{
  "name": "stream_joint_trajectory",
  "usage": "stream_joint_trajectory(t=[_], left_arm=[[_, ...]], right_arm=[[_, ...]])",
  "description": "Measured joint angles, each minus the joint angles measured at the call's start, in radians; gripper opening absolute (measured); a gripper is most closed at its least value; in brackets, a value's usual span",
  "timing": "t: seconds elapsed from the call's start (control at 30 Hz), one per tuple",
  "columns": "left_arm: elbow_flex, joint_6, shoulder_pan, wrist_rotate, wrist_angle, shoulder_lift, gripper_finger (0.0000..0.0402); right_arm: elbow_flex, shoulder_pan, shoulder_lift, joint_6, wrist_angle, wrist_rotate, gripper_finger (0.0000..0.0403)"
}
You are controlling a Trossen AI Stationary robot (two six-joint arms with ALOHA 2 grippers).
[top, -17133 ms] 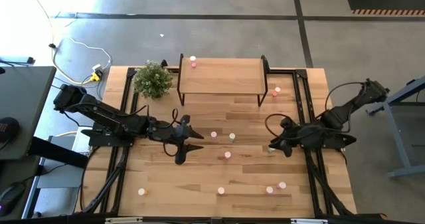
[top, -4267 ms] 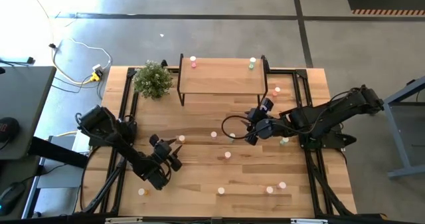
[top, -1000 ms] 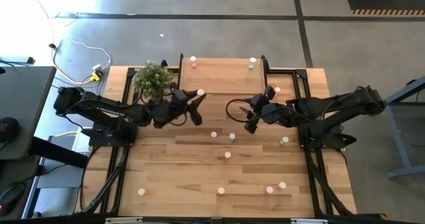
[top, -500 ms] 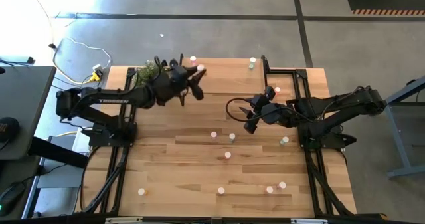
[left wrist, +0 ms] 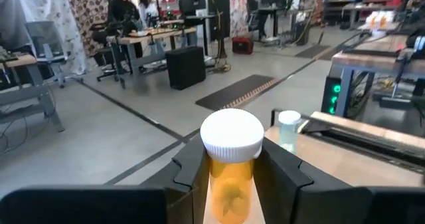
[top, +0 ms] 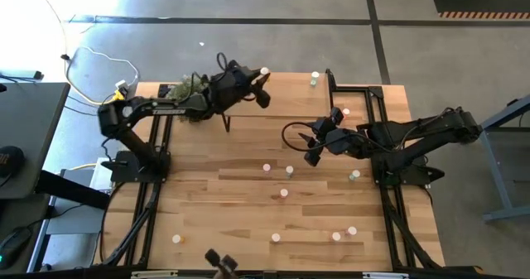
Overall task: Pick and place medicine bottles onto shelf by color
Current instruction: Put the top orange pill bottle on the shelf
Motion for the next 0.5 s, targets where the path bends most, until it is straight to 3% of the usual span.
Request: stream_joint_trajectory(t=[0.27,0.5], left_arm=[[0.046,-0.016,0.026,-0.006,-0.043,0.096,0.009],[0.047,-0.047,0.028,-0.15,-0.104,0.109,0.009]], right_arm=[[0.0,0.0,0.0,0.0,-0.008,0.0,0.0163],[0.0,0.0,0.0,0.0,-0.008,0.0,0.0163]])
